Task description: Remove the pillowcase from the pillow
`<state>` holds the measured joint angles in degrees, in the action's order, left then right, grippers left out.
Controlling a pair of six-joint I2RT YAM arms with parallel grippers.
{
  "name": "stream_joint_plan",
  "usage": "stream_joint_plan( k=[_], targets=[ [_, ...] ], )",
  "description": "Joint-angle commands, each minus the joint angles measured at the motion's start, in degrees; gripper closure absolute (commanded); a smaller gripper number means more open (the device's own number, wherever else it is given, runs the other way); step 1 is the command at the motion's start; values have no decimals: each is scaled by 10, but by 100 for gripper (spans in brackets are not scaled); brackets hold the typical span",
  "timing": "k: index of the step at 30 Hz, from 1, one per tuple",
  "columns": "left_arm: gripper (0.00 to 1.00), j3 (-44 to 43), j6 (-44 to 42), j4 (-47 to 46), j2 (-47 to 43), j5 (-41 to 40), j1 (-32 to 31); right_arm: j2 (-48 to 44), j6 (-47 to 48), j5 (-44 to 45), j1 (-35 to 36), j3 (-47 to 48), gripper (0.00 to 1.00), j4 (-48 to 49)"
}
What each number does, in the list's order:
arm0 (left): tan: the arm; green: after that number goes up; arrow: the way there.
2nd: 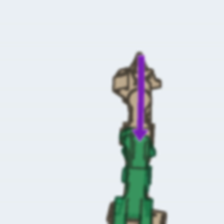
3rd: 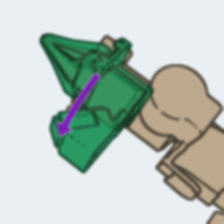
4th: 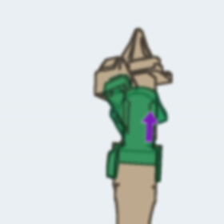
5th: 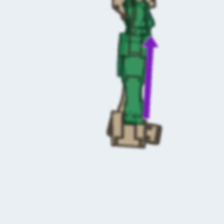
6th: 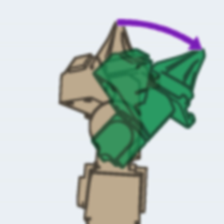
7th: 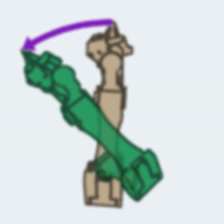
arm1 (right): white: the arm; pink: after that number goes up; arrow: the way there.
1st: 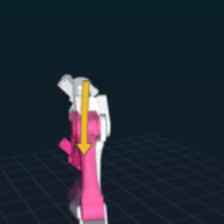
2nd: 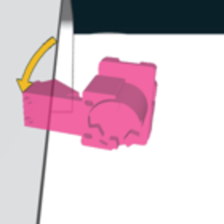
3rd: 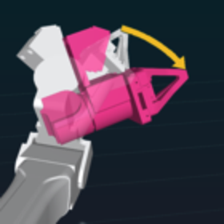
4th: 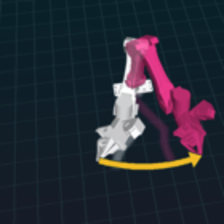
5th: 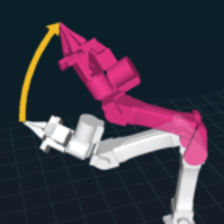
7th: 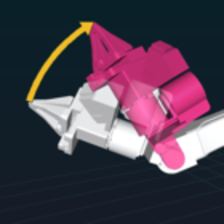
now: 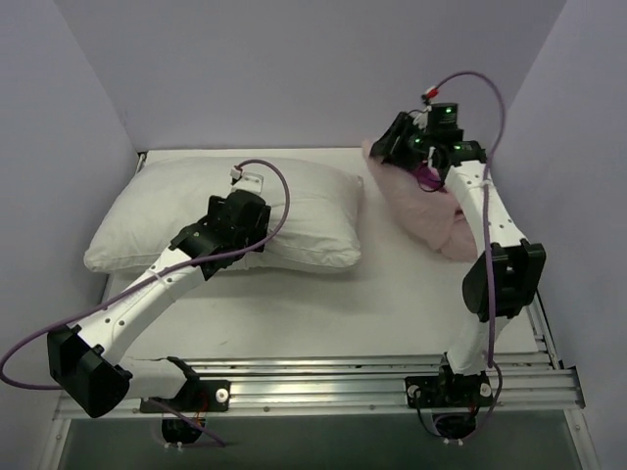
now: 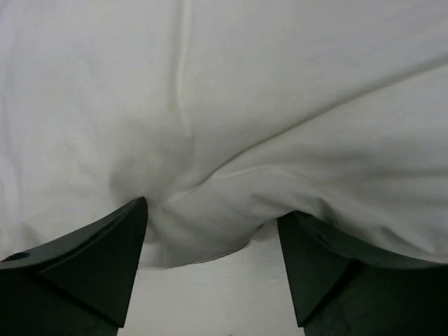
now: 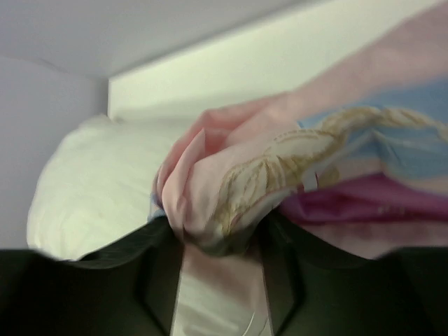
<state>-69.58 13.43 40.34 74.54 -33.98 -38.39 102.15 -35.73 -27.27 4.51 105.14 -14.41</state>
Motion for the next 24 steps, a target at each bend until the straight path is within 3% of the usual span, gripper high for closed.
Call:
stream_joint_plan(
  k=[1,2,4,8,11,20,24],
  targets=[
    [15,-60,17,-40,-39,9,8,6,83,42,47,-42,49,-59],
    [9,-67,17,-34,-45,11,8,-3,91,53,52,-52,36,-58],
    [1,-93,19,-13,-62,12,9,-18,94,66,55,-52,28,-59],
    [6,-143,22,28,-84,9,10,-75,116,125,52,-23,9,-80],
    [6,-185,21,68,-102,7,10,-127,137,165,52,-14,0,-96],
    [6,-235,27,149,-213,-5,10,-387,182,354,51,-128,0,-93],
    [6,-206,30,169,-302,-21,10,-514,212,416,51,-200,0,-89]
  ],
)
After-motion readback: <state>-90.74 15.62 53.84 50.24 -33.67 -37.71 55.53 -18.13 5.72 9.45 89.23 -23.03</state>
